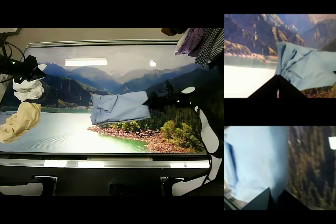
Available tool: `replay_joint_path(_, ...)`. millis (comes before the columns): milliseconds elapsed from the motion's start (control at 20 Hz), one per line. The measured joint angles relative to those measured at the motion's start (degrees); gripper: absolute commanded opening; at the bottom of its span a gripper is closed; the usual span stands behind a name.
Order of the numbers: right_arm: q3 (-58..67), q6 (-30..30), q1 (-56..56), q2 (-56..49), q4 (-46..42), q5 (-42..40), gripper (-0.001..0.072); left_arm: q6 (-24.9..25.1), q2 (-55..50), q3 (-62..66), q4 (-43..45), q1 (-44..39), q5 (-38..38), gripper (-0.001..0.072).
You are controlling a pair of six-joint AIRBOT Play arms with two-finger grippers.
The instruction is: Fold the clothes and pants, and hang the long-sleeved shirts on hangers.
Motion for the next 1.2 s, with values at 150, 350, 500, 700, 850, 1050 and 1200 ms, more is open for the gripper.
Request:
replay_joint_path(150,8.7,7.3,0.2,0.7,-2.3,0.6,0.004,0.0,0.0,0.0,0.0,0.0,0.0,0.0021)
replay_joint_path(350,23.4,20.7,0.1,0.9,-11.8,0.4,0.004,0.0,0.0,0.0,0.0,0.0,0.0,0.0021)
replay_joint_path(500,32.1,29.4,-1.8,1.0,-17.0,-0.4,0.004,0.0,0.0,0.0,0.0,0.0,0.0,0.0021)
replay_joint_path(700,38.9,37.8,-8.1,1.1,-19.4,-2.6,0.004,0.0,0.0,0.0,0.0,0.1,0.0,0.0021)
replay_joint_path(850,40.6,41.6,-14.1,1.2,-19.7,-4.6,0.004,0.0,0.0,0.0,0.0,0.4,0.0,0.0021)
replay_joint_path(1050,41.3,44.1,-21.9,1.2,-21.2,-4.7,0.004,0.0,0.0,0.0,0.0,1.0,-0.5,0.0021)
replay_joint_path(1200,40.4,45.2,-27.2,1.2,-25.4,1.8,0.004,0.0,0.0,0.0,0.0,1.4,-1.0,0.0021)
